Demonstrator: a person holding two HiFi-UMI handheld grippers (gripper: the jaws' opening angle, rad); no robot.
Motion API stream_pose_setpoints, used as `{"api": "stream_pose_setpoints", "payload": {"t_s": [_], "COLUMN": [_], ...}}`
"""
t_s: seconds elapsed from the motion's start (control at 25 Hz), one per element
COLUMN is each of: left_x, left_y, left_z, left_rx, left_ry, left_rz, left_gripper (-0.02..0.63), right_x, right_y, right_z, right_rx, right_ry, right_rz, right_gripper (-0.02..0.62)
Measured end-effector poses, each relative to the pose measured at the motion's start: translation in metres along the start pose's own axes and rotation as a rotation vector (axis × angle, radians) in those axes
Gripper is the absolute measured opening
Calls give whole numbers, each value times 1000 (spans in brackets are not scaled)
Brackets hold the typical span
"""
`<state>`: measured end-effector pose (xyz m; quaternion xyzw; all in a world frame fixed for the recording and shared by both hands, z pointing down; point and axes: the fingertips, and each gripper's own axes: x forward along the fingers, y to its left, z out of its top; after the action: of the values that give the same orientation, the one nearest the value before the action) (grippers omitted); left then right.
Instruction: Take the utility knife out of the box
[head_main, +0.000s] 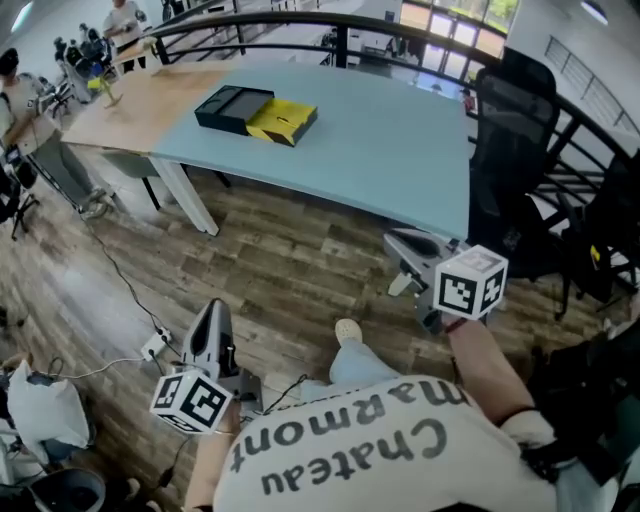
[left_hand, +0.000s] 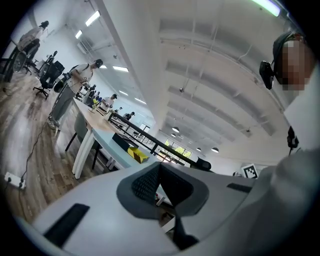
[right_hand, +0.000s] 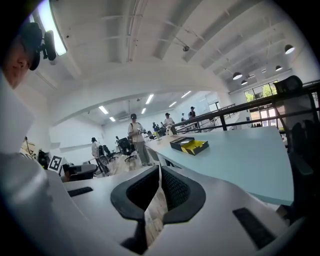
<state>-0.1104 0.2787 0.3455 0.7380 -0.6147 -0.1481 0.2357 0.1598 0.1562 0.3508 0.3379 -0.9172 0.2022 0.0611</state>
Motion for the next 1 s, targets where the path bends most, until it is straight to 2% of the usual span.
{"api": "stream_pose_setpoints", "payload": {"t_s": [0.12, 0.32, 0.76, 1.0], "left_x": [23, 71, 194, 238], "left_y": [0, 1, -3, -7], "left_z": [-2, 11, 27, 27], "left_rx": [27, 42, 43, 49], "left_ry": [30, 21, 28, 8], "left_rz": [0, -4, 5, 33], "left_gripper": [3, 3, 3, 3], "right_x": [15, 50, 132, 163], "right_y": [-9, -30, -103, -127], "right_z": [-1, 4, 51, 54], "right_rx": [0, 6, 1, -3], "right_ry": [24, 57, 91, 145], "right_rz": [3, 30, 106, 192], "right_gripper": [44, 44, 44, 44]}}
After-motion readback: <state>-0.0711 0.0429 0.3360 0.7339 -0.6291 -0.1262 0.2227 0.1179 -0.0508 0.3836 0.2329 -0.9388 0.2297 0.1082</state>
